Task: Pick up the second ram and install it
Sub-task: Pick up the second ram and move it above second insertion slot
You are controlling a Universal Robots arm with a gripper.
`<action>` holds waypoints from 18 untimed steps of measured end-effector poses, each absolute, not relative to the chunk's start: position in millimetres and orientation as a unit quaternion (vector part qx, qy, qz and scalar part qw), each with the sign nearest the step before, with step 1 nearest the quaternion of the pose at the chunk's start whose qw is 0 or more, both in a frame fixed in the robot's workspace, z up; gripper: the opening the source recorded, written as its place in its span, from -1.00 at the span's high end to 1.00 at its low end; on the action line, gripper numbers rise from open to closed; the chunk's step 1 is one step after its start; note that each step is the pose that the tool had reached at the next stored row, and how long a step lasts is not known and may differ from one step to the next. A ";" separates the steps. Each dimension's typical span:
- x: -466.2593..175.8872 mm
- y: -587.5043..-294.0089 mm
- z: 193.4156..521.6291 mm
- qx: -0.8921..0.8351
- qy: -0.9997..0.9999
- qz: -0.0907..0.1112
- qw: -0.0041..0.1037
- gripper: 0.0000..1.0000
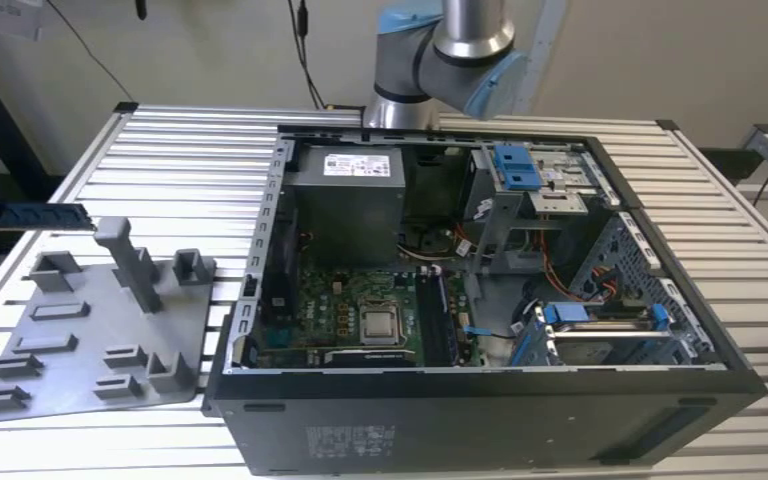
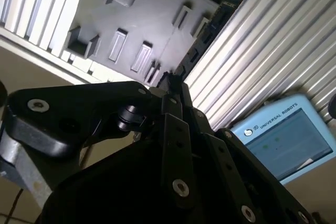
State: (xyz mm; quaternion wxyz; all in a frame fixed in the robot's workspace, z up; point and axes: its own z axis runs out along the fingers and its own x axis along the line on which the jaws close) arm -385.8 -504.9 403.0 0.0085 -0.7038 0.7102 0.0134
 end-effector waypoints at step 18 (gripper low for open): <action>-354.4 -504.9 403.0 -0.688 0.726 0.014 0.008 0.72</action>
